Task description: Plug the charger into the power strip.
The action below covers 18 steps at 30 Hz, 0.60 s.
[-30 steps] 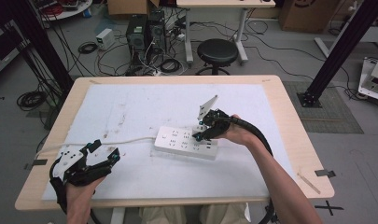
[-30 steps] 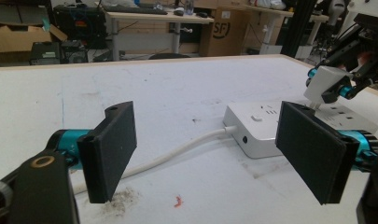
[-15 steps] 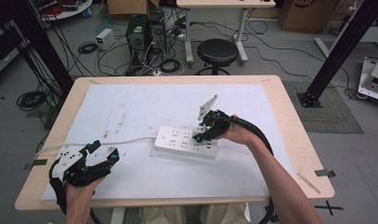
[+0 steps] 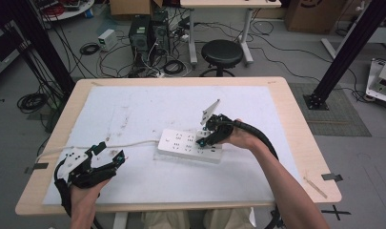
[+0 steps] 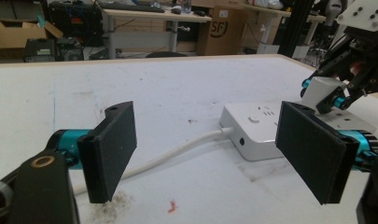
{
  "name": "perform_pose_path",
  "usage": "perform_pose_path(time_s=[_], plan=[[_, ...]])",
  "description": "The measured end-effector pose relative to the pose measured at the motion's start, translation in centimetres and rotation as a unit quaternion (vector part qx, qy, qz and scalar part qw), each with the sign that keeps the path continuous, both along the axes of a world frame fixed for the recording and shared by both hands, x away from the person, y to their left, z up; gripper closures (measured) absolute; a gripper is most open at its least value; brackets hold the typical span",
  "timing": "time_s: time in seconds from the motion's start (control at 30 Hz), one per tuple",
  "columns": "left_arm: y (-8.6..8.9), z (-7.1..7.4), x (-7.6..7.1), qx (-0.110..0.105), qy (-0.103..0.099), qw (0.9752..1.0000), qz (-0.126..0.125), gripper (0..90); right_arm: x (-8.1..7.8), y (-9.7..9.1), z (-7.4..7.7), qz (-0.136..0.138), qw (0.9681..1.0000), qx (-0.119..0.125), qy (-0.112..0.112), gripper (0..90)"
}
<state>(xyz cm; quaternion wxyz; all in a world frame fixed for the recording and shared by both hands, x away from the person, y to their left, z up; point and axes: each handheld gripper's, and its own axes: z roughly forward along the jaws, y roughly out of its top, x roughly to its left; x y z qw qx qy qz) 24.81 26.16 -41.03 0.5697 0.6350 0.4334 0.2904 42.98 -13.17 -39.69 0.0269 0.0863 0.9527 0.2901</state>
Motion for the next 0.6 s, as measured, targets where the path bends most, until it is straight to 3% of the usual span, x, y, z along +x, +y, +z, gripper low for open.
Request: perform_pose_path(time_s=[0.23,0.27,0.33,0.6], plan=[[-0.15,-0.15,-0.39,-0.001,0.0,1.0,0.003,20.6,-0.09,-0.25,-0.26,-0.007,0.9999,0.014,0.001,63.9],[0.12,-0.34,-0.61,0.001,0.003,1.0,0.004,20.7,-0.71,-0.11,-0.26,-0.003,0.9997,0.008,-0.022,63.9],[0.2,-0.38,-0.62,-0.001,0.005,1.0,0.005,20.6,-0.8,-0.14,-0.31,-0.005,0.9996,0.01,-0.025,63.9],[0.61,-0.38,-0.63,-0.002,0.005,0.9999,0.009,20.7,-0.26,-0.36,-0.46,0.0,0.9997,0.021,-0.009,63.9]])
